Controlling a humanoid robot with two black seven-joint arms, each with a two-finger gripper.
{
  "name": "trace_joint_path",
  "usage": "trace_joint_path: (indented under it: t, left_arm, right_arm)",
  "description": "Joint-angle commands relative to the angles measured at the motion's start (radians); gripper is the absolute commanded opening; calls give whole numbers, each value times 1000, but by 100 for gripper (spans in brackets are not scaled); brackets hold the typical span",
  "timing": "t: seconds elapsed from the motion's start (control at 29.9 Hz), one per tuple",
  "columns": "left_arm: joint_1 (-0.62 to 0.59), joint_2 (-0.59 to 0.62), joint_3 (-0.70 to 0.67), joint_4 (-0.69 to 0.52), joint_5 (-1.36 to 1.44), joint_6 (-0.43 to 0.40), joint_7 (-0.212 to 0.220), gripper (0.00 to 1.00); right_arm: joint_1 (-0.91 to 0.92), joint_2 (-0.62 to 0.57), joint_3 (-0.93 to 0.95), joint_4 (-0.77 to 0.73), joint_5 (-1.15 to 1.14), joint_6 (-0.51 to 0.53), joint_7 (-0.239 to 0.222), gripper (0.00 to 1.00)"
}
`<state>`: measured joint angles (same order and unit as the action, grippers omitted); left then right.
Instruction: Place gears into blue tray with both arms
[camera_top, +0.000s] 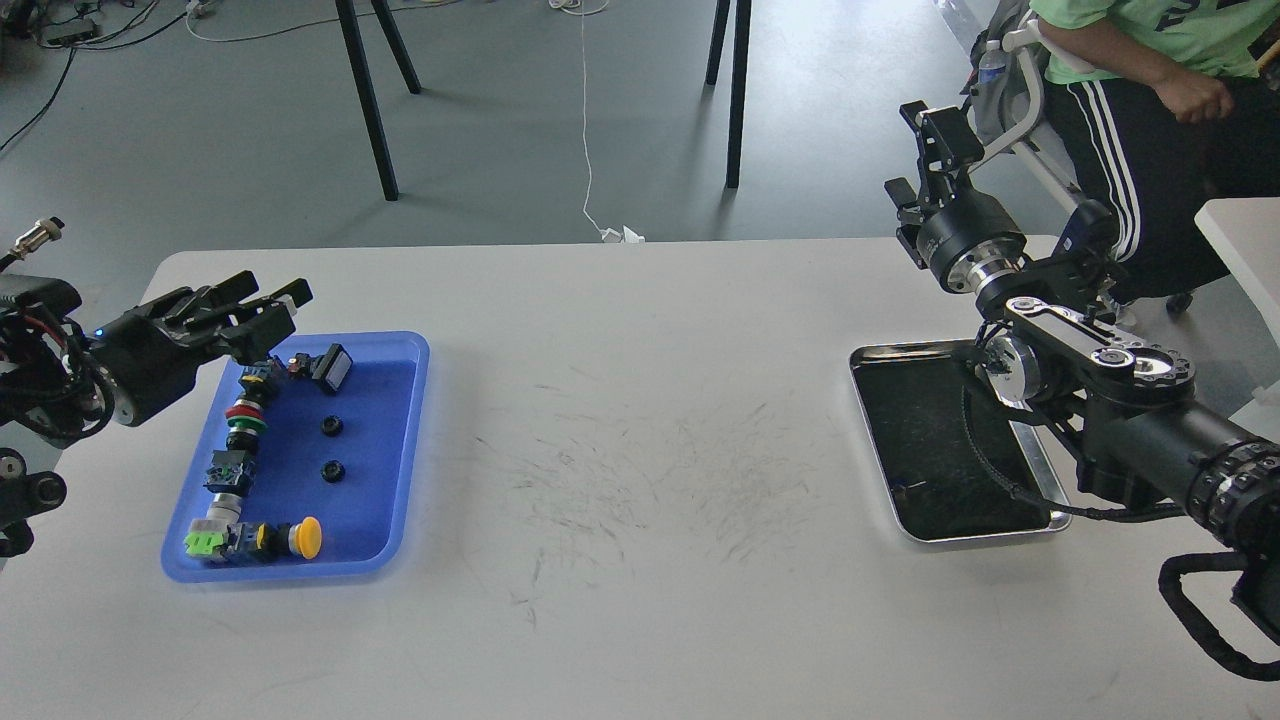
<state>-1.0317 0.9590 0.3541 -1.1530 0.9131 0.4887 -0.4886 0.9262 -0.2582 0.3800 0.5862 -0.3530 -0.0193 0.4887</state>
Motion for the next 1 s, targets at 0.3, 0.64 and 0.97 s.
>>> trace_joint_path:
  t: [0.3,0.64,0.97]
  left_arm:
    - [10,-14,-303,19,-428,-274,0,90]
    - [10,-66,-310,24,-585,-389,0,99]
    - [4,-171,-320,162,-611,-590,0,97]
  right_arm:
    - [32,-69,0,112,9,9,0,99]
    - [71,-72,-9,113,154,9,-104,99]
    - [75,-69,-1,162,160,47,-108,99]
